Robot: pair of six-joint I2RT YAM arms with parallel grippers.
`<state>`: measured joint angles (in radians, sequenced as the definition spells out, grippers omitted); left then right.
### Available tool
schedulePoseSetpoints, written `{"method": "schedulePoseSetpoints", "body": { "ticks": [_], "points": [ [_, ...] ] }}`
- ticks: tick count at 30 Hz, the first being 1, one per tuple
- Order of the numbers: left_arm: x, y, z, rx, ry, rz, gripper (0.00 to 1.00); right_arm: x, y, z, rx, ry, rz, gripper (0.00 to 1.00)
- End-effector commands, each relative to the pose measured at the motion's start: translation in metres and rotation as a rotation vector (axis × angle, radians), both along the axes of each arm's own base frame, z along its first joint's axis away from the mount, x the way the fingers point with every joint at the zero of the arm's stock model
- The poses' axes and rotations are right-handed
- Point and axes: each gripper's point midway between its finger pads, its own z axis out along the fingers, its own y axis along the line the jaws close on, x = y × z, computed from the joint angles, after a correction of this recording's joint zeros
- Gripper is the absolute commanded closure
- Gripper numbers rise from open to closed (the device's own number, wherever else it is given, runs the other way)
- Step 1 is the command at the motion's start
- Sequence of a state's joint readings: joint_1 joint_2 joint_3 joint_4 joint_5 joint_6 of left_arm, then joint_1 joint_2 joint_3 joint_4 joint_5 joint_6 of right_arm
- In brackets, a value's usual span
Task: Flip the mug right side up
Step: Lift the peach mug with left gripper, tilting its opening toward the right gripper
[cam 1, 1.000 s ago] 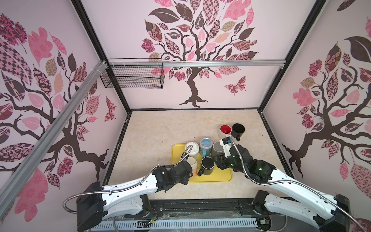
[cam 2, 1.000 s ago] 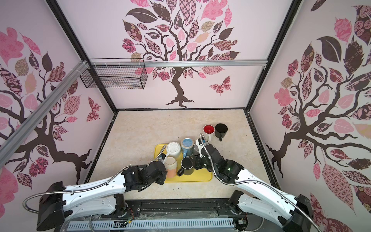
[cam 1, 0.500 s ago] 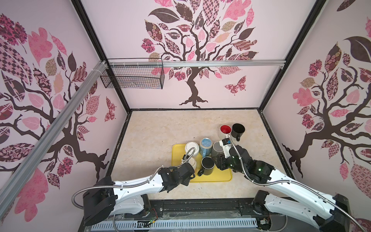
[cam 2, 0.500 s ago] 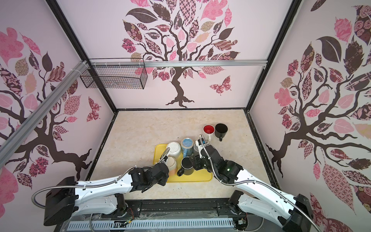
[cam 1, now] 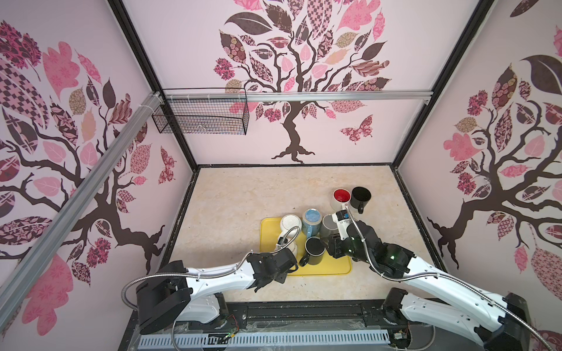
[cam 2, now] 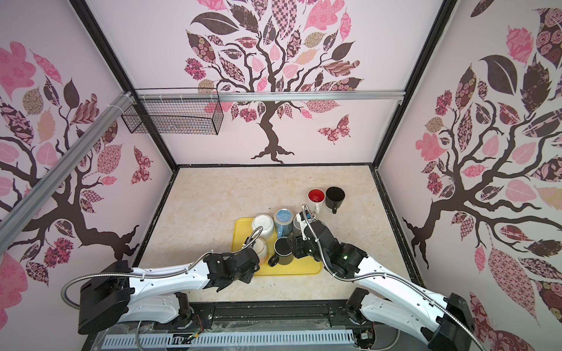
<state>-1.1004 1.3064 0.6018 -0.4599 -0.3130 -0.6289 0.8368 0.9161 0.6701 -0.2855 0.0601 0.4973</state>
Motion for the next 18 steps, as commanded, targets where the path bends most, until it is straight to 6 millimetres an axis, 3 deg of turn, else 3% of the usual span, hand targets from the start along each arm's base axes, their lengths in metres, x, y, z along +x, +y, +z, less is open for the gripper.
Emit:
{"method": "schedulePoseSetpoints", "body": {
  "ticks": [1,18],
  "points": [
    [0.007,-0.009,0.013,-0.016,-0.032,-0.002,0.60,0.002,0.000,0.007,0.008,-0.029,-0.004,0.53],
    [0.014,-0.026,0.021,-0.059,-0.049,-0.025,0.66,0.002,-0.001,0.004,0.007,-0.031,-0.004,0.53]
  ]
}}
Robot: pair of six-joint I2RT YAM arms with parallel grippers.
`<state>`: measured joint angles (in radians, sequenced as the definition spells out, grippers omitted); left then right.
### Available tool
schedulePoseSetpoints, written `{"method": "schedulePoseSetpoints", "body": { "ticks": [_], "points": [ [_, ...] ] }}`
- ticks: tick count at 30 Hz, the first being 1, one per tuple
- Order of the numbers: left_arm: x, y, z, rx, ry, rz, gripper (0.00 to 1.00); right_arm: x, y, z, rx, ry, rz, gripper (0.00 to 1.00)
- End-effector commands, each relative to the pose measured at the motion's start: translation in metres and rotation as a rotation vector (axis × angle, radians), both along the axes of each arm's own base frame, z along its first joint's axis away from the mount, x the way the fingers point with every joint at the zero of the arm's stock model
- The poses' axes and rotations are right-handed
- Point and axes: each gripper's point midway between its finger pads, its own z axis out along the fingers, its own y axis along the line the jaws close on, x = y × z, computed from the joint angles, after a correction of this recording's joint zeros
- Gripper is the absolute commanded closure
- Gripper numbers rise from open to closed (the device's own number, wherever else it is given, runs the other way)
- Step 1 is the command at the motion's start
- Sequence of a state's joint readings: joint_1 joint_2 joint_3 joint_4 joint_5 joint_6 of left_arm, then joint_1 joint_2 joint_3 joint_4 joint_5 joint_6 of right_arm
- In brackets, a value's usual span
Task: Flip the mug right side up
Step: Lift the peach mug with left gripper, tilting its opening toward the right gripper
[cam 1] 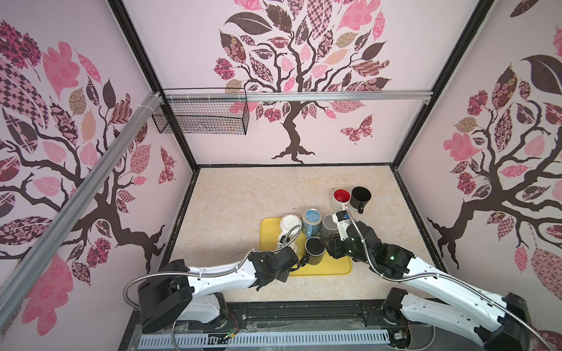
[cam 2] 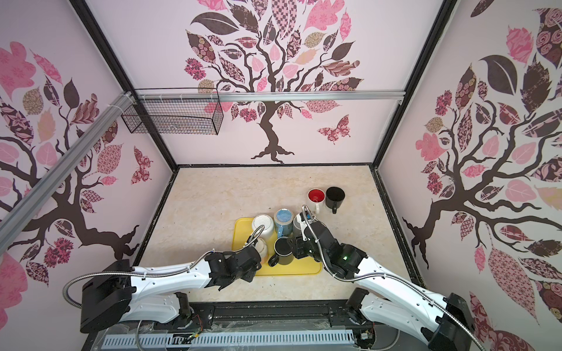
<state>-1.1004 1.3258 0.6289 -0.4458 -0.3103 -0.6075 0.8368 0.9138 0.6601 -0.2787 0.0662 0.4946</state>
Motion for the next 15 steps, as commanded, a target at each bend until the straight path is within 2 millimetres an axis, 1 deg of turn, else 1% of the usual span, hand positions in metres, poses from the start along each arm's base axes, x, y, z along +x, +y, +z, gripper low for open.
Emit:
{"method": "schedulePoseSetpoints", "body": {
  "ticks": [1,10,15],
  "points": [
    [0.0098,-0.0170,0.0168,-0.051,-0.039,-0.003,0.66,0.0010,0.0008,0.0063,0.012,-0.028,0.002,0.53],
    [0.0155,-0.0161,0.0218,-0.070,-0.056,0.016,0.75,-0.0011,0.0017,0.0069,0.022,-0.025,0.012,0.54],
    [0.0170,-0.0149,0.0178,-0.065,-0.043,0.022,0.86,-0.0034,0.0029,0.0091,0.033,-0.026,0.025,0.54]
  ]
}}
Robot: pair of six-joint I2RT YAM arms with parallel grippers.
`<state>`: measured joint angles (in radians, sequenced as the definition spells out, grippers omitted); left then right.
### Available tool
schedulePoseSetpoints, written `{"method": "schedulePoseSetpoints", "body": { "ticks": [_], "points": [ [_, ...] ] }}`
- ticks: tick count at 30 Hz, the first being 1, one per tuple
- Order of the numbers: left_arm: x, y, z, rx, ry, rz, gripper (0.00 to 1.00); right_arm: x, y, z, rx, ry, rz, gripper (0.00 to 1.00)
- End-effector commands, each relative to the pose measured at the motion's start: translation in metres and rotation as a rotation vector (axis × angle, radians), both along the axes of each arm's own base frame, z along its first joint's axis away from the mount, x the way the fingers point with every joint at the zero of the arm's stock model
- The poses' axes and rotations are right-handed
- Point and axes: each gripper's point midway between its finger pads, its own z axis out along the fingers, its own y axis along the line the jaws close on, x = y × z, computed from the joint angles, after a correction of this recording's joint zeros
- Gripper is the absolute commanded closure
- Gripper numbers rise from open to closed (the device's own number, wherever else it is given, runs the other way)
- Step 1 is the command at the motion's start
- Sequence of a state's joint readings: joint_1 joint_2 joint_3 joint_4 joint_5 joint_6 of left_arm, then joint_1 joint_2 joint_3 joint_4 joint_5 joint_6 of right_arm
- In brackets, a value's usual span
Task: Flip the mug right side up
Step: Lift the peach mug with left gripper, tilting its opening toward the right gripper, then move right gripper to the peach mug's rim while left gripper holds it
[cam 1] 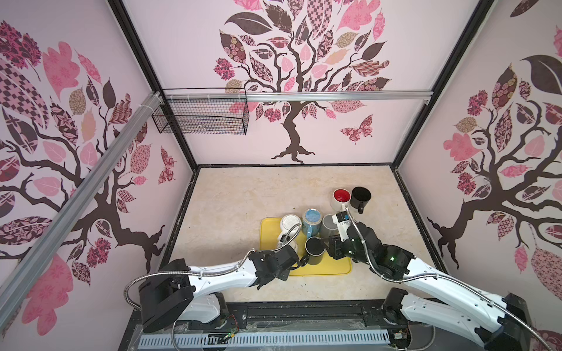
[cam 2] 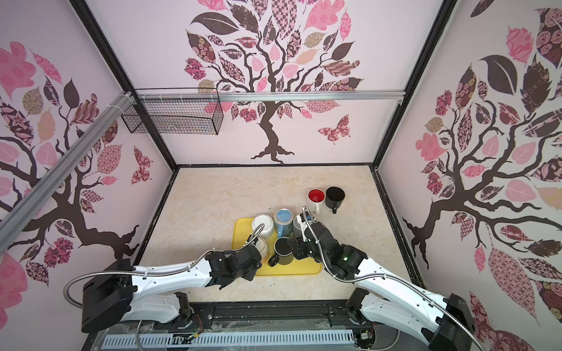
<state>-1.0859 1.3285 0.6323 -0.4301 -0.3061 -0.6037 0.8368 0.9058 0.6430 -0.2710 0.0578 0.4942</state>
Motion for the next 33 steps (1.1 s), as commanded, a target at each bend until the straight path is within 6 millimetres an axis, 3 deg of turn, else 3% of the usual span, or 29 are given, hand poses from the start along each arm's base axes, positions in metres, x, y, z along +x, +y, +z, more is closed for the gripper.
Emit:
{"method": "schedulePoseSetpoints", "body": {
  "ticks": [1,7,17,25,33],
  "points": [
    [0.012,-0.014,0.016,-0.053,-0.037,0.012,0.87,-0.002,0.004,0.013,0.033,-0.028,0.021,0.54],
    [0.009,-0.016,0.028,-0.096,-0.038,-0.001,1.00,-0.007,0.008,0.012,0.063,-0.013,0.047,0.54],
    [0.000,-0.018,0.107,-0.309,-0.107,-0.035,1.00,-0.016,0.020,0.045,0.199,-0.042,0.105,0.55],
    [0.005,0.001,0.192,-0.606,-0.266,0.028,1.00,-0.032,0.027,0.093,0.410,-0.104,0.177,0.55],
    [0.009,0.009,0.286,-1.063,-0.407,0.023,1.00,-0.047,0.054,0.103,0.725,0.002,0.282,0.58]
  ]
}}
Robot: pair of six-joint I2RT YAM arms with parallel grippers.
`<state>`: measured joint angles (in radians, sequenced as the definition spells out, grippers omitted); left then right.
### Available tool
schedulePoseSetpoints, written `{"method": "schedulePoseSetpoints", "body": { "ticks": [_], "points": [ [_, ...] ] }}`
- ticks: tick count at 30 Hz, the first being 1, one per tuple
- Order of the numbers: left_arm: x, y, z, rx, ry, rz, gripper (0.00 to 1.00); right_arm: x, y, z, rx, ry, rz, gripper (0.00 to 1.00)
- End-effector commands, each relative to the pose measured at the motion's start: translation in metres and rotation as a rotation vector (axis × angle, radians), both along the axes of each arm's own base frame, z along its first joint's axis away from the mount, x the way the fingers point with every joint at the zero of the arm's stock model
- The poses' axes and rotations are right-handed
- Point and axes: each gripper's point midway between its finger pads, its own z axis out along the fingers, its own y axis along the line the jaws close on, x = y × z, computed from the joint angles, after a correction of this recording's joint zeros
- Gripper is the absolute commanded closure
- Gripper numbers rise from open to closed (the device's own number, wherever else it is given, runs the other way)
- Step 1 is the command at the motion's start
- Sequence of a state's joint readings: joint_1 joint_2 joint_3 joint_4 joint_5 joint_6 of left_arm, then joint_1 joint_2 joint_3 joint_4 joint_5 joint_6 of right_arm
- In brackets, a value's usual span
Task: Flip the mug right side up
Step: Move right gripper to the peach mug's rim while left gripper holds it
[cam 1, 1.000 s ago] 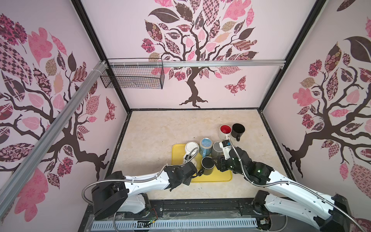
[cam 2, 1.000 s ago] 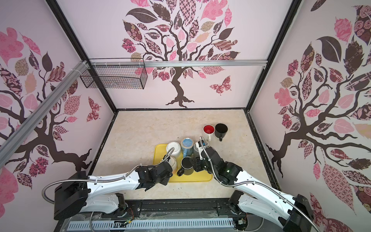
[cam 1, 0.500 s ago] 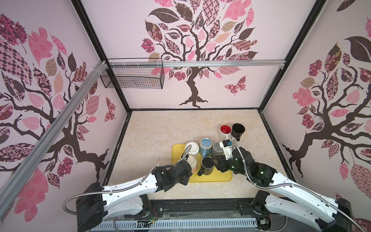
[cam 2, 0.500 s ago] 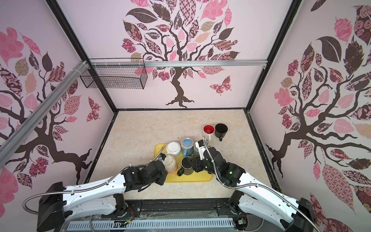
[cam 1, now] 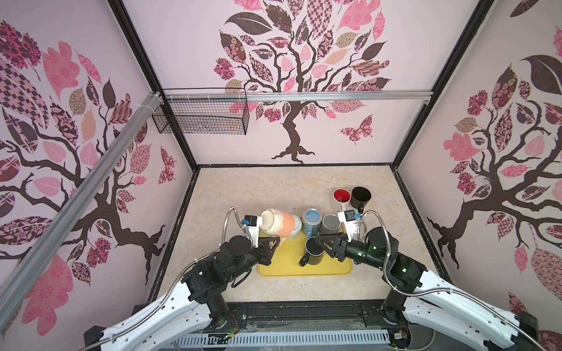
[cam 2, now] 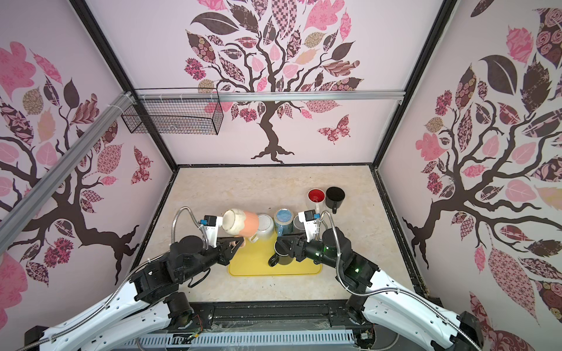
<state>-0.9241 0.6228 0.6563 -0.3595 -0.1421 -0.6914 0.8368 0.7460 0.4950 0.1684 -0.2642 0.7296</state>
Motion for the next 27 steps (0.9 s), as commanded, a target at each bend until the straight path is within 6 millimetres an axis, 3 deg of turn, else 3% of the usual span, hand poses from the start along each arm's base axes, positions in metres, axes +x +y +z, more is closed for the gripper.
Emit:
{"method": "schedulePoseSetpoints", "body": {
  "ticks": [1,7,27],
  "points": [
    [-0.001,-0.012,0.080,-0.294,-0.164,-0.053,1.00,-0.012,0.016,0.027,0.215,0.039,0.101,0.58],
    [-0.007,-0.032,0.108,-0.483,-0.215,-0.151,1.00,-0.019,0.026,0.048,0.340,0.029,0.190,0.57],
    [-0.010,-0.053,0.105,-0.662,-0.182,-0.248,1.00,-0.007,0.033,0.085,0.402,-0.072,0.175,0.65]
  ]
}}
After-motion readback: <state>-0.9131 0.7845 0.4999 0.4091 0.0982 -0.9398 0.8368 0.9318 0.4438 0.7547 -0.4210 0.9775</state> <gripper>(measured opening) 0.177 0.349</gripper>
